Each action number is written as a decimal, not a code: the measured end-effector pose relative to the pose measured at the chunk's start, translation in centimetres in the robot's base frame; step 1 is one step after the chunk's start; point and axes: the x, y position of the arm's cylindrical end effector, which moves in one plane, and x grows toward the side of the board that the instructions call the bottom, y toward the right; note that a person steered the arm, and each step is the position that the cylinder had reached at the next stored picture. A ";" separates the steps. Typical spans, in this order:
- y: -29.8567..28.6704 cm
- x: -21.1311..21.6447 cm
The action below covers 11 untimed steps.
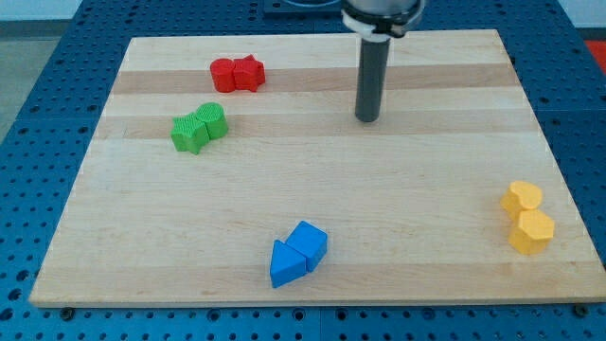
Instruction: Point your arm at right side of yellow blocks
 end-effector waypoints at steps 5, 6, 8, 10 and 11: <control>24.7 2.2; 26.0 4.1; 25.6 6.0; 24.9 14.6; 24.7 17.2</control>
